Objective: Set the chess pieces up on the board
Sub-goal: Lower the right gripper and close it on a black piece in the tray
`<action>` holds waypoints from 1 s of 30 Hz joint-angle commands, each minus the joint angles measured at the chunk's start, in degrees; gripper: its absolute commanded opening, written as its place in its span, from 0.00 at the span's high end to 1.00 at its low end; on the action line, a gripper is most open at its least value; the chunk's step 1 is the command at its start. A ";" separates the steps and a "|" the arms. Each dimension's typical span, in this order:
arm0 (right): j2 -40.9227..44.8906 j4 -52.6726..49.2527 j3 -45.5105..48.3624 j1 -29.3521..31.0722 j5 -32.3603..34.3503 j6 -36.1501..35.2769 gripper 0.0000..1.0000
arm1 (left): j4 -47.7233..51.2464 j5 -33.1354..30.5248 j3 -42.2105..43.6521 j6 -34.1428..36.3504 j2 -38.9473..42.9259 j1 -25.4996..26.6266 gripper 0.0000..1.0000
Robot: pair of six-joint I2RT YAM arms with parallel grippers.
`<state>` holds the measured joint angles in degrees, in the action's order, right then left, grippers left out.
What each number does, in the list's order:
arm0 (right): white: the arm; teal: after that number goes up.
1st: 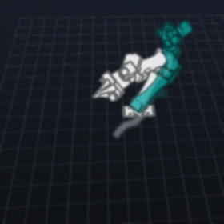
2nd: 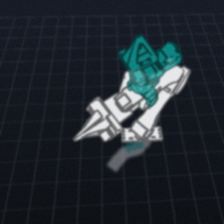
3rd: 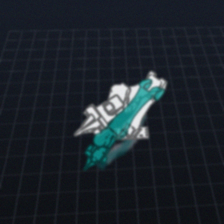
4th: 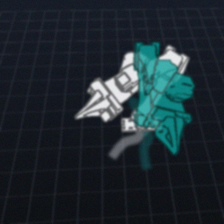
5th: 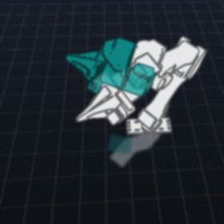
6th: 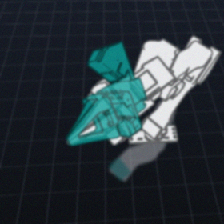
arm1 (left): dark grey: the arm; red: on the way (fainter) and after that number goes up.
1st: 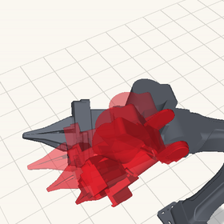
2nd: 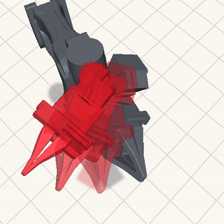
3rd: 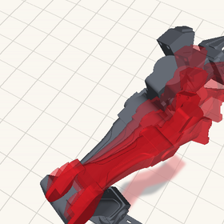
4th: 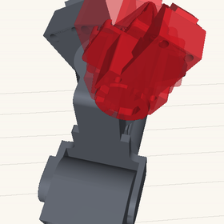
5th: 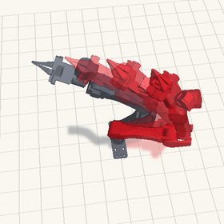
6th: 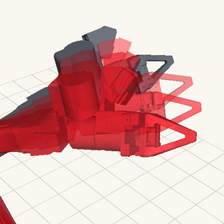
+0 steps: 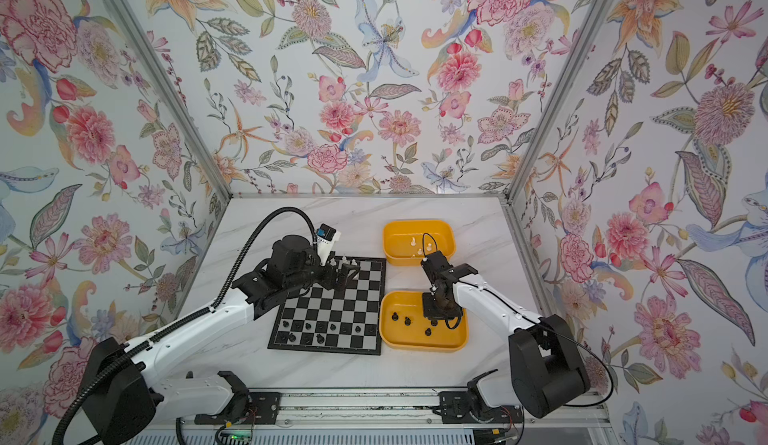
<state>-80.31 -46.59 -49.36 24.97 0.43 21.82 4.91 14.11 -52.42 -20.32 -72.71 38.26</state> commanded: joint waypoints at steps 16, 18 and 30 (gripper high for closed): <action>-2.49 1.11 0.91 -0.71 -0.76 -0.09 0.83 | 1.47 -0.46 -2.07 1.50 0.19 -1.16 0.01; -2.35 1.06 1.11 -0.71 -0.94 0.22 0.83 | 1.14 -0.01 -1.85 1.18 0.36 -1.58 0.01; -2.13 0.89 1.64 -0.61 -1.15 1.16 0.79 | 0.64 1.10 -0.40 0.70 1.69 -3.28 0.01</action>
<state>-81.89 -45.30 -48.23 24.64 -0.64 22.15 5.45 14.37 -52.56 -20.12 -72.64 35.62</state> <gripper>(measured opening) 0.219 0.994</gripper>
